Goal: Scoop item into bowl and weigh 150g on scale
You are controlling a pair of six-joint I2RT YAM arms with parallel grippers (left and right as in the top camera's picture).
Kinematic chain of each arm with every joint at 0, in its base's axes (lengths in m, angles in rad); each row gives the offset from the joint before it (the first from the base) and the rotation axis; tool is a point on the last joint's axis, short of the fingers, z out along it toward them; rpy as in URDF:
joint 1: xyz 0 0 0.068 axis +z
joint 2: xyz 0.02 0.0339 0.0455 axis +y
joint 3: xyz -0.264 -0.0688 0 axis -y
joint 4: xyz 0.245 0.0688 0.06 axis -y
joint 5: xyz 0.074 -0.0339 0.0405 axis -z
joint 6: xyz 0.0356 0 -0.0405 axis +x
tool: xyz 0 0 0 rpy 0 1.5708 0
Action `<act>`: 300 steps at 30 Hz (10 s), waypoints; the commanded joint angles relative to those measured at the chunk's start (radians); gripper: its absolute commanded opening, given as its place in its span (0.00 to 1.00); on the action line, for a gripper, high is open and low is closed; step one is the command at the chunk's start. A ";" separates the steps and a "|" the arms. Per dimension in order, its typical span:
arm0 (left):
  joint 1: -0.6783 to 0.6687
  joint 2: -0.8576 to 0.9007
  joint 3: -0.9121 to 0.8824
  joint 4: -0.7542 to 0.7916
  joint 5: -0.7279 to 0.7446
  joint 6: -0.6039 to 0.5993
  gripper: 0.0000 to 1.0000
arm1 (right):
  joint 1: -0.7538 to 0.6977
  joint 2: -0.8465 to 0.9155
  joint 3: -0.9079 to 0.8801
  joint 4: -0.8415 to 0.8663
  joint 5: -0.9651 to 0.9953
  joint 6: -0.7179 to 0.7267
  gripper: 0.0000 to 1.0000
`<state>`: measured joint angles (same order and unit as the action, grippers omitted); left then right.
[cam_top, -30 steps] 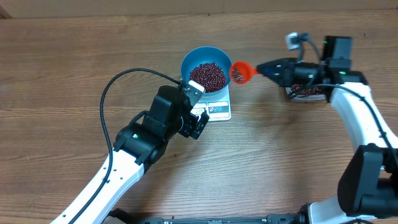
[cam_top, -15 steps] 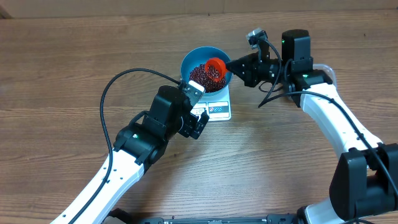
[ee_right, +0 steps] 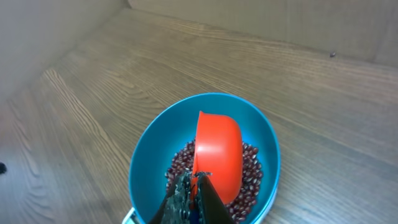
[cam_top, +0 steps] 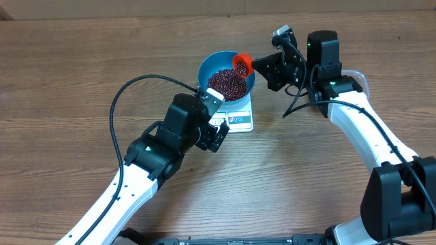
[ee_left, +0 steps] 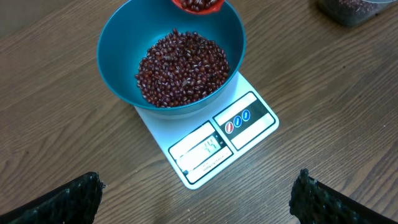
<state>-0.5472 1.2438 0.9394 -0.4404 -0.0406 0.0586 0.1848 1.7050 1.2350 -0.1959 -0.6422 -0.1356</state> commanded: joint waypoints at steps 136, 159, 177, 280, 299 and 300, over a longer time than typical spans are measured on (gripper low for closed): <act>0.004 0.000 0.029 0.000 0.007 0.013 1.00 | -0.209 0.006 0.035 0.071 -0.416 0.450 0.04; 0.004 0.000 0.029 0.008 0.008 0.013 1.00 | -0.600 -0.095 0.035 -0.246 -0.188 0.200 0.04; 0.004 0.000 0.029 0.001 0.008 0.013 0.99 | -0.598 -0.278 0.035 -0.384 0.184 -0.061 0.04; 0.004 0.000 0.029 0.003 0.008 0.013 0.99 | -0.370 -0.042 0.034 -0.757 0.544 0.100 1.00; 0.004 0.000 0.029 0.003 0.008 0.013 1.00 | -0.370 -0.042 0.034 -0.750 0.544 0.101 1.00; 0.004 0.000 0.029 0.003 0.008 0.013 1.00 | -0.370 -0.042 0.034 -0.750 0.544 0.101 1.00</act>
<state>-0.5472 1.2438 0.9394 -0.4404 -0.0406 0.0589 -0.1825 1.6581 1.2419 -0.9516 -0.1040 -0.0269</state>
